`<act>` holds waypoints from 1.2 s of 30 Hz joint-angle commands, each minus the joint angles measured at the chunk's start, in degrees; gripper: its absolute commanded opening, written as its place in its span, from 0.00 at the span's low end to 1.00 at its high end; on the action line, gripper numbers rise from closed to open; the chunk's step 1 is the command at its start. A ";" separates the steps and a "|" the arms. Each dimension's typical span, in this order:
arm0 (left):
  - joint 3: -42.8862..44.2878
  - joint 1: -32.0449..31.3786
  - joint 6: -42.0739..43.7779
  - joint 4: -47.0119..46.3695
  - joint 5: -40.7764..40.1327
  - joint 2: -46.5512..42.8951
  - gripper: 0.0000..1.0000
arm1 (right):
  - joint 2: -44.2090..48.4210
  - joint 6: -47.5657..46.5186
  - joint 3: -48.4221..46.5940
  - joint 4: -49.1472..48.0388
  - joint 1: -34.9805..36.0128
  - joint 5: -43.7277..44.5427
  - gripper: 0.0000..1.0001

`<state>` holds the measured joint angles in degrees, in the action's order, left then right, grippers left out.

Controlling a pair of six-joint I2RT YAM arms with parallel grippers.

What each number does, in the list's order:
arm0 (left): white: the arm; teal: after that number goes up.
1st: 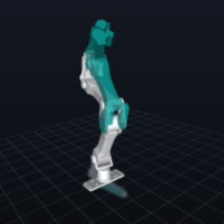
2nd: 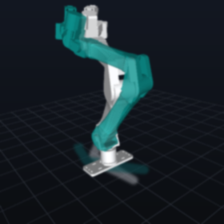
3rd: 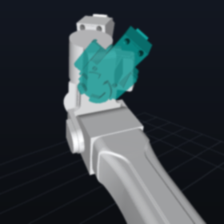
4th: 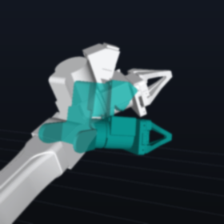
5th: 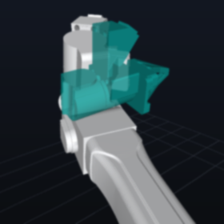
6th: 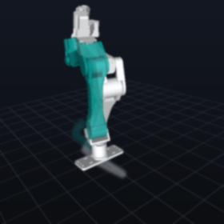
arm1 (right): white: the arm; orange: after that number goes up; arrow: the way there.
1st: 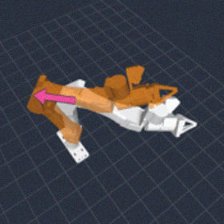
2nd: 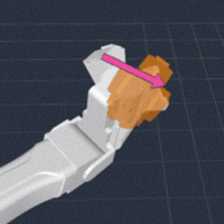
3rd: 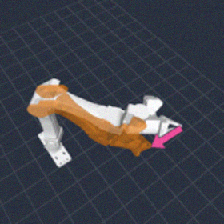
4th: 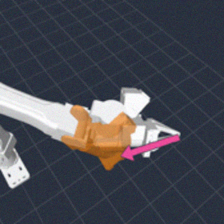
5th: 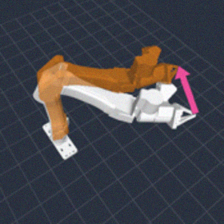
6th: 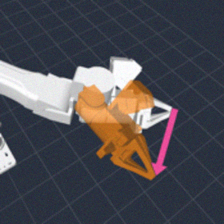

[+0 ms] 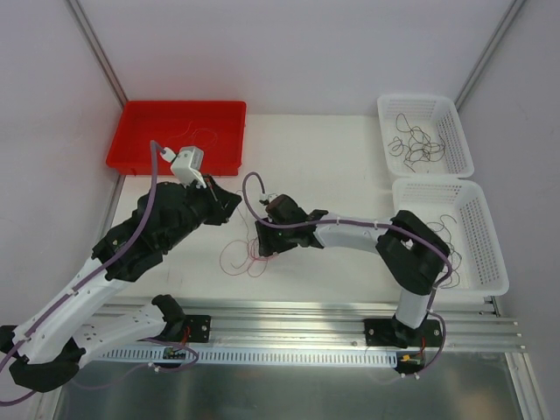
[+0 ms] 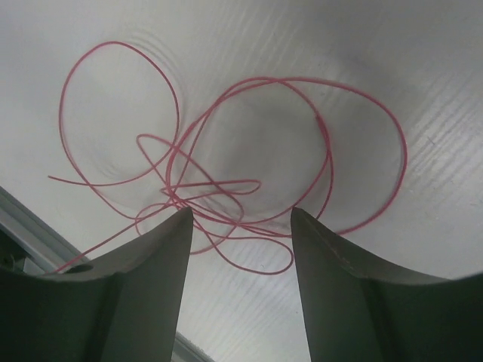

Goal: Untangle the cables

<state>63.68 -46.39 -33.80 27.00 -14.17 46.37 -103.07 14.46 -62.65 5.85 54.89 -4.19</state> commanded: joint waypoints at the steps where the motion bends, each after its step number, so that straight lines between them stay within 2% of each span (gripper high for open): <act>1: -0.84 0.34 -1.09 -0.55 -2.08 -1.02 0.00 | -2.48 -0.66 -3.26 -1.01 0.56 -0.56 0.57; 2: -1.01 0.34 -1.09 -0.55 -2.26 -1.19 0.00 | -3.01 -0.66 -3.44 -0.58 0.48 0.40 0.56; 5: -1.63 0.34 -0.48 -0.02 -4.53 -2.07 0.00 | -3.55 -0.92 -3.27 0.48 0.30 3.73 0.43; 6: -1.89 0.34 -0.13 0.24 -5.50 -2.77 0.00 | -2.59 -1.01 -2.92 0.74 0.21 4.36 0.29; 7: -2.33 0.34 0.05 1.20 -6.56 -3.12 0.00 | -1.71 -1.01 -1.87 0.83 -0.13 6.36 0.22; 8: -2.68 0.25 0.14 1.64 -9.00 -3.56 0.00 | -0.83 -1.19 -1.16 0.75 -0.83 7.77 0.11; 11: -4.26 0.42 1.02 3.57 -13.15 -5.06 0.00 | 4.26 -1.54 1.39 2.15 -3.47 9.98 0.01; 15: -6.54 2.18 1.19 7.71 -20.35 -5.06 0.00 | 13.92 -3.03 4.20 5.92 -8.13 11.22 0.01; 17: -7.69 4.02 1.19 8.85 -20.54 -4.71 0.00 | 20.78 -5.04 3.86 9.87 -10.85 11.48 0.01; 20: -10.67 11.82 1.19 9.82 -17.22 -3.48 0.00 | 29.65 -8.20 2.19 15.50 -15.07 11.66 0.01; 21: -12.34 16.46 1.37 10.00 -14.07 -3.30 0.00 | 31.68 -8.83 1.66 16.99 -16.30 11.92 0.01; 25: -15.60 24.66 1.90 10.26 -12.02 -2.86 0.00 | 40.91 -10.59 -0.27 23.40 -24.72 10.35 0.01; 28: -16.04 27.14 2.34 10.26 -9.75 -1.99 0.00 | 46.10 -11.47 -3.17 25.78 -28.34 6.93 0.01; 32: -16.04 27.14 1.99 10.09 -7.63 0.03 0.00 | 49.01 -12.44 -5.99 25.79 -28.70 -0.46 0.01; 36: -17.53 27.23 2.86 10.44 -10.78 1.44 0.00 | 50.59 -12.17 -8.96 25.71 -28.70 -2.67 0.01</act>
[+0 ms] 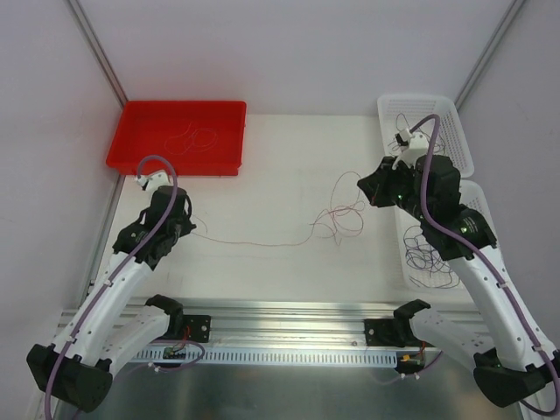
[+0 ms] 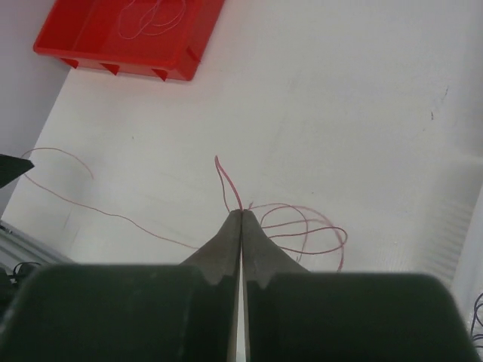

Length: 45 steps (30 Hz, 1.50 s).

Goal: Untangle the cables

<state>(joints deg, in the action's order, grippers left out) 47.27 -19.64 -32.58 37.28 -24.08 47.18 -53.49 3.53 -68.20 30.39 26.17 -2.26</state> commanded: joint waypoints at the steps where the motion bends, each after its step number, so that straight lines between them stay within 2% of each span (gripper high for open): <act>1: -1.65 1.09 1.38 0.43 -1.67 0.90 0.00 | 1.20 -1.85 -4.82 1.25 0.10 -5.38 0.01; 3: -3.14 2.23 0.94 0.52 -2.73 1.34 0.00 | 0.76 -2.82 -8.50 3.17 0.02 -6.35 0.01; 7: -4.99 4.61 -2.74 0.43 -3.35 3.79 0.00 | -1.69 -6.60 -23.33 7.13 0.11 -6.18 0.01; 12: -5.69 9.08 -5.48 0.16 -2.21 6.34 0.00 | -1.53 -9.77 -30.40 6.97 -0.07 -0.56 0.01; 17: -3.94 12.60 -2.32 0.34 -3.17 6.09 0.00 | 1.19 -8.81 -28.92 2.93 -0.07 1.47 0.01; 23: -3.50 14.72 0.23 1.31 -6.08 4.94 0.00 | 11.82 -8.54 -16.80 -6.66 0.02 4.54 0.01; 28: -2.62 14.72 1.63 1.13 -0.99 6.34 0.03 | 10.96 -7.23 -13.99 0.01 -0.16 2.71 0.01; 30: -2.18 14.72 2.69 0.96 3.14 6.78 0.08 | 10.34 -6.52 -12.05 2.12 -0.07 -0.78 0.01; 33: -1.74 14.72 4.10 0.69 10.33 6.09 0.27 | 8.68 -4.07 -8.01 3.79 0.02 -5.36 0.01; 34: -1.91 14.72 4.19 0.34 13.15 5.65 0.46 | 8.32 -3.80 -6.34 3.71 0.02 -6.34 0.01; 37: -2.61 14.63 4.63 -1.68 22.82 3.36 0.74 | 8.58 -0.55 -0.01 2.04 0.02 -8.02 0.01; 40: -2.44 13.84 4.63 -3.70 31.70 2.04 0.81 | 8.93 0.33 4.83 1.95 0.02 -7.23 0.01; 43: -2.00 9.98 5.24 -7.82 39.34 1.95 0.82 | 8.41 1.39 8.34 2.48 0.02 -8.81 0.01; 45: -2.09 6.12 5.85 -10.54 40.60 2.82 0.82 | 8.76 2.18 9.93 2.13 0.02 -10.39 0.01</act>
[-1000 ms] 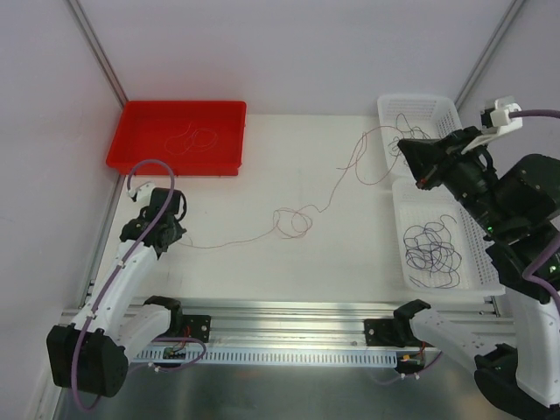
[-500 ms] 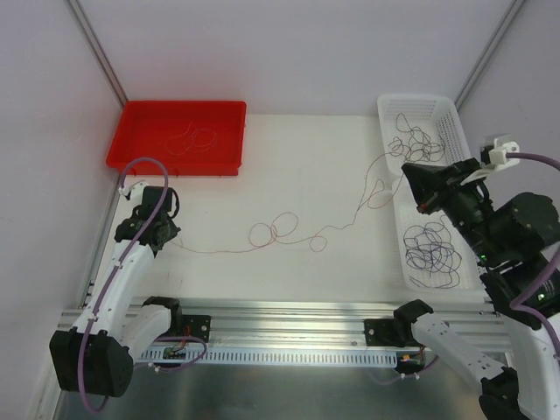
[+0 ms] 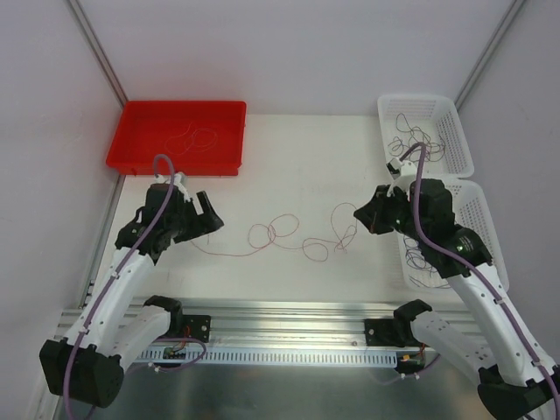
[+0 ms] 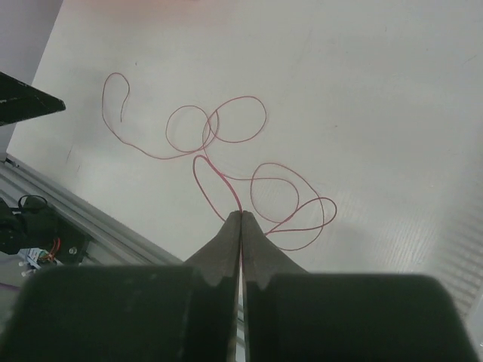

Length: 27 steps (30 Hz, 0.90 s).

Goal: Untangle the cables

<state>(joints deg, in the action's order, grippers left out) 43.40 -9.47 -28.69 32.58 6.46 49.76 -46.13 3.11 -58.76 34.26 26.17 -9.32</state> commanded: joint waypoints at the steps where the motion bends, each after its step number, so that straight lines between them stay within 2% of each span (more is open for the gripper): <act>1: 1.78 -9.02 2.32 -8.90 9.19 0.69 0.82 | 1.48 2.69 0.93 -1.83 0.02 -3.51 0.01; 5: 2.74 -20.91 6.00 -15.86 5.25 5.51 0.82 | 1.83 2.60 0.84 -0.78 -0.07 -3.33 0.01; 7: 3.71 -27.22 11.35 -19.89 3.74 9.99 0.82 | 2.18 2.51 0.23 -0.34 0.02 -3.68 0.01; 11: 6.25 -33.22 21.81 -24.56 1.19 19.13 0.84 | 3.15 2.77 -0.74 0.37 0.10 -4.65 0.01; 16: 11.26 -35.52 27.98 -27.13 3.03 31.52 0.82 | 4.90 3.30 -1.62 1.51 0.02 -5.53 0.01; 21: 16.18 -38.60 32.28 -27.48 -0.92 42.06 0.71 | 6.14 3.65 -2.32 2.04 0.02 -6.58 0.01; 24: 17.77 -39.13 31.59 -27.57 -1.80 44.80 0.66 | 6.49 3.92 -2.58 2.39 0.10 -6.94 0.01; 27: 16.47 -39.22 29.13 -30.37 1.79 43.24 0.66 | 6.75 3.57 -2.59 2.92 0.11 -6.76 0.01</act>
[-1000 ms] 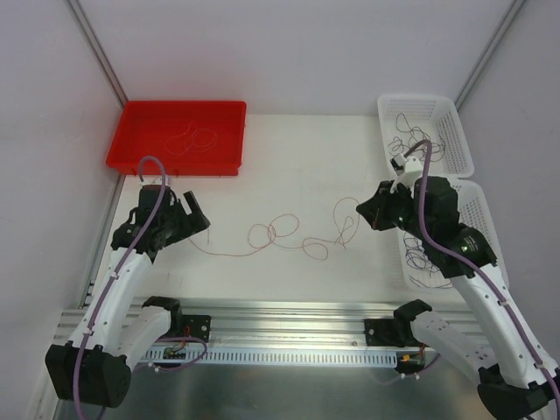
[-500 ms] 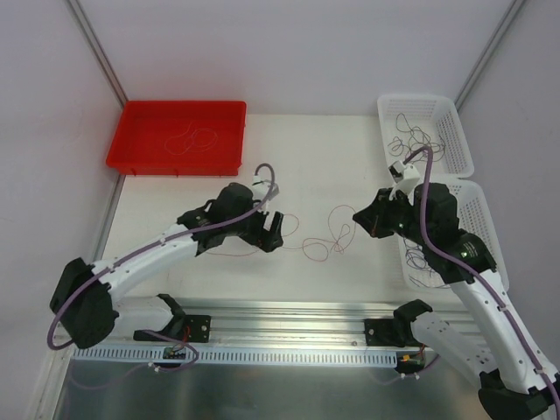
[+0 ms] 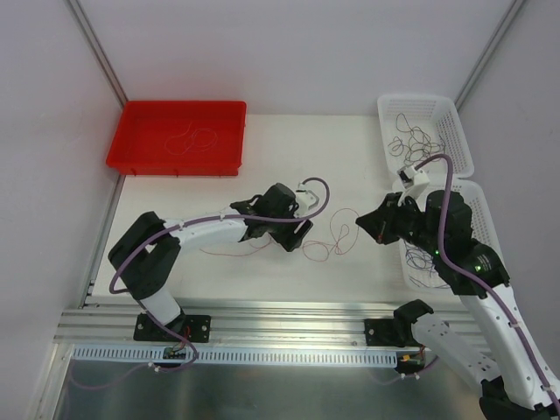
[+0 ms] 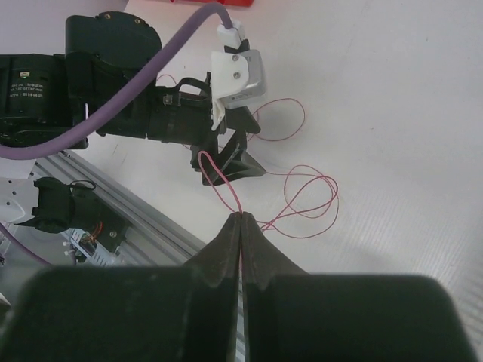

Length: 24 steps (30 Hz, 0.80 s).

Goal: Untangle the cables

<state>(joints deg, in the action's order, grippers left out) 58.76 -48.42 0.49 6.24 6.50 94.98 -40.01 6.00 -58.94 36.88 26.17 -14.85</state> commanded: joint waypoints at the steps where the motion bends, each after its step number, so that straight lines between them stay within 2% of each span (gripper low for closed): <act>1: 0.57 -0.18 -0.31 -6.04 2.63 -2.77 0.67 | 0.72 0.42 -2.24 0.47 0.02 -1.32 0.01; 8: -5.23 -0.36 -10.41 -16.06 11.33 -16.20 0.71 | -0.68 -0.81 0.92 -0.41 0.02 -2.28 0.01; 12: -6.38 -1.32 -14.37 -17.23 13.01 -20.78 0.72 | -1.65 -0.73 2.95 -2.07 0.02 -2.99 0.01; 18: -4.10 -4.74 -16.58 -17.66 13.72 -22.65 0.72 | -3.76 0.41 6.03 -6.29 0.72 -5.45 0.01; 24: -2.17 -5.89 -17.98 -17.49 11.60 -18.43 0.68 | -4.11 0.68 5.94 -7.62 3.00 -4.57 0.01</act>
<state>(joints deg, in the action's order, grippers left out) 53.91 -53.74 -15.66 -9.17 17.98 74.74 -44.69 6.00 -52.38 32.93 28.25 -18.50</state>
